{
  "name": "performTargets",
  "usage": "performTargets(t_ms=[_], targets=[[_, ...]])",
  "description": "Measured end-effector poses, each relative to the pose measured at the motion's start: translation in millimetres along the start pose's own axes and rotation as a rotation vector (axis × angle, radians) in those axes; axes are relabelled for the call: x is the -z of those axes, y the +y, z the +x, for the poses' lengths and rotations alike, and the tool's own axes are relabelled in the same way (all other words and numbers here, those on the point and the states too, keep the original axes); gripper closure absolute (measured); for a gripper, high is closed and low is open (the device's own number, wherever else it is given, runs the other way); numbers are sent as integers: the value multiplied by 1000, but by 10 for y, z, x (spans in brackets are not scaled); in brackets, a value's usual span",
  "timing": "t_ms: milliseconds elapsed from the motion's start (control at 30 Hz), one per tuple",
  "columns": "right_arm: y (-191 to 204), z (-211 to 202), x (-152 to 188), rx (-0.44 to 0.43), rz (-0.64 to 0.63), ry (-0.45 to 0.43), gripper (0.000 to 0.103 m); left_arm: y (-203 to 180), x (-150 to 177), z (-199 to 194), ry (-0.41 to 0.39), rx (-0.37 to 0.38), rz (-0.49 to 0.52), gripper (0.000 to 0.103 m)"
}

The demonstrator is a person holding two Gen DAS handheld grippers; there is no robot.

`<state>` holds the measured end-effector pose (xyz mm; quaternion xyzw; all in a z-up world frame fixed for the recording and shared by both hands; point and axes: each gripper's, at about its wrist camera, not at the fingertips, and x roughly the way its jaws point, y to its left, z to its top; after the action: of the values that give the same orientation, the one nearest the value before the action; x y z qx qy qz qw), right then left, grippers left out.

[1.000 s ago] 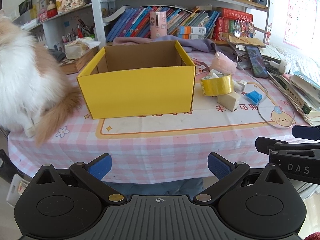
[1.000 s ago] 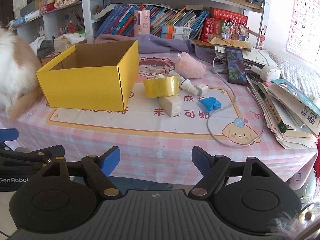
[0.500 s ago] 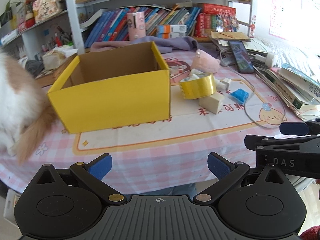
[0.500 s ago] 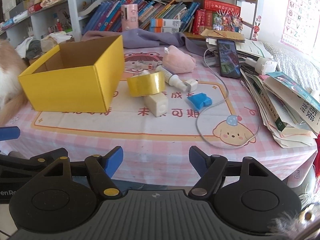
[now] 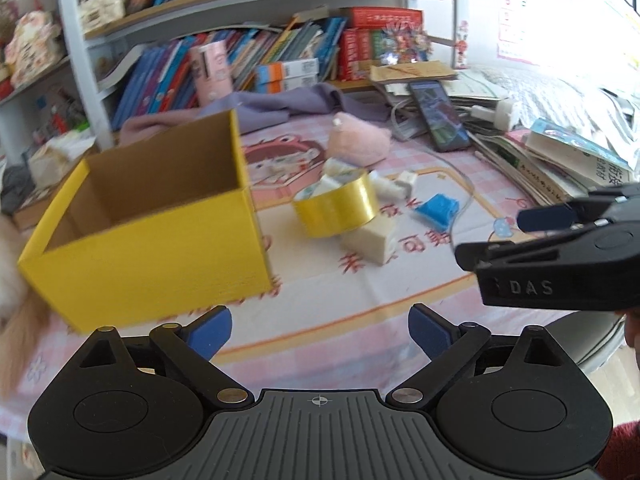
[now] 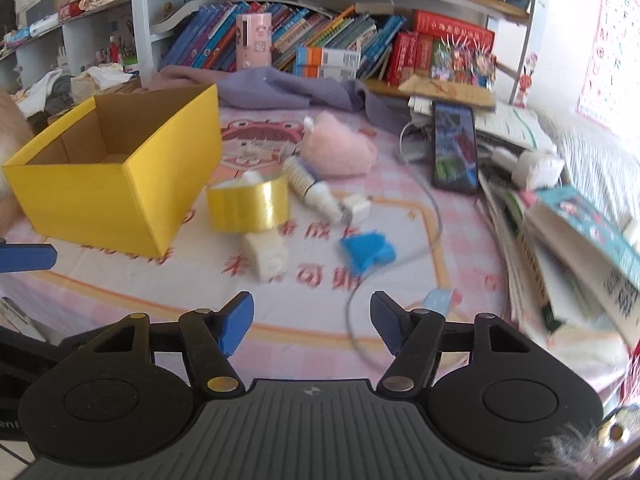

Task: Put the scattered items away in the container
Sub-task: 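Grasp the blue packet with the right tool while the left tool grasps the white block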

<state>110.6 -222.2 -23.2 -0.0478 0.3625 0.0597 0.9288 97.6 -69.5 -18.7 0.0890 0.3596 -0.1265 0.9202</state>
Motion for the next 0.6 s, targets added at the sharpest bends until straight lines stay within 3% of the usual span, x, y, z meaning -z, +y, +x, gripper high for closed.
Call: performTargets(t_ms=[300,600], targets=[[-306,285,-251,-39,-6,-8,39,-225,-298,312,10,10,17,16],[-589,732,-452,-108,-39,54,39,-308,-497,714,83,-5,-57,34]])
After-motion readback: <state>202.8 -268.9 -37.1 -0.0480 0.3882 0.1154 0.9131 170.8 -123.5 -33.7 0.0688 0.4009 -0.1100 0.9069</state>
